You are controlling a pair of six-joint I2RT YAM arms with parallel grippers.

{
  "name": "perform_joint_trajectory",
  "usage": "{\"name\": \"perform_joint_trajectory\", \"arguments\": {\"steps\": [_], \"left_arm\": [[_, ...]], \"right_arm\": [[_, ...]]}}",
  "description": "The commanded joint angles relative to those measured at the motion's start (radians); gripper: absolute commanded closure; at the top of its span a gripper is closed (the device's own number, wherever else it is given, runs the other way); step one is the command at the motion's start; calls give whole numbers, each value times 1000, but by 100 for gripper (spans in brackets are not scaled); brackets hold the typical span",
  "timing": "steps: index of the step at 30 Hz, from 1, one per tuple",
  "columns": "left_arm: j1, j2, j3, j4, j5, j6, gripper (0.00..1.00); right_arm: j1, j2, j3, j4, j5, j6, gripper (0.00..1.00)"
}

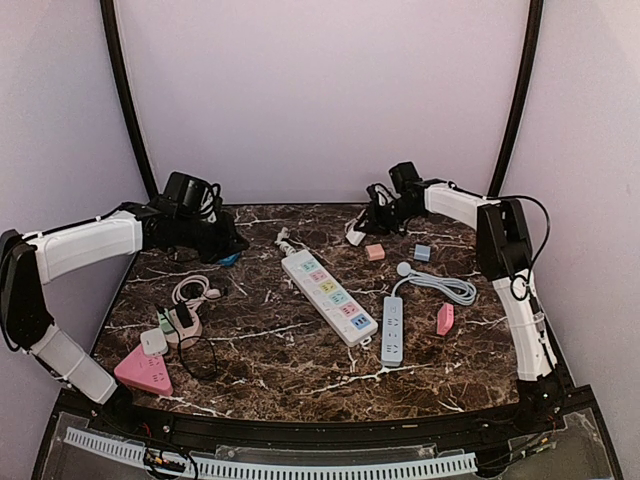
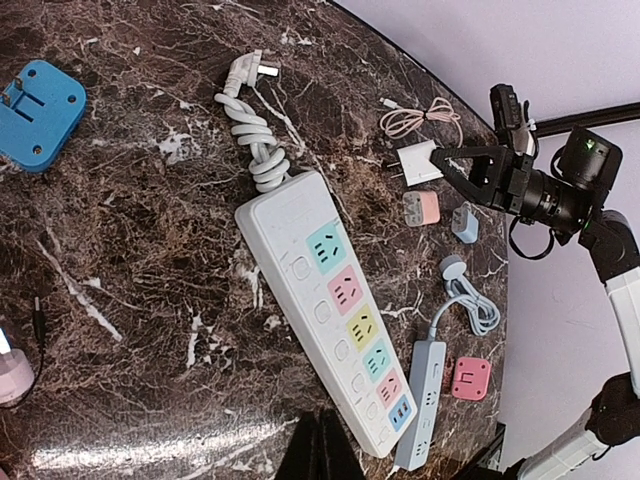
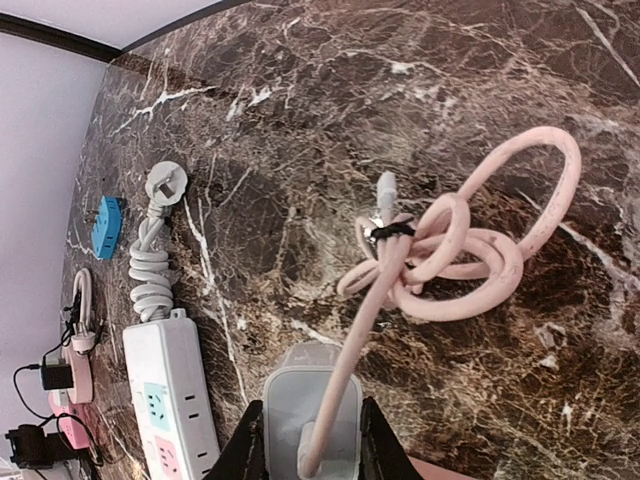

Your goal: Pull the plug off the socket

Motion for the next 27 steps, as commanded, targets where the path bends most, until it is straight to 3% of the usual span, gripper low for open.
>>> {"name": "perform_joint_trajectory", "arguments": {"steps": [1,5,14,20,27], "left_arm": [[6,-63,-31,-25,-27,-1,98],[6,-84,-48,-31,-37,-4,98],[12,-147,-89,-68,-115,6,98],[17,-203,-118,-133,-188,0,97],[18,-308,-142,-307,-365,-76,86]], "right_arm": [[-20,13,-30,22,-11,-7,76],[-36,2,-56,19,6,-2,67],[-44,-76,-136,21,77,-12,34],[-27,-198,-225,17,211,-35,18],[55,-363,-348,18,373,-73,2]]}}
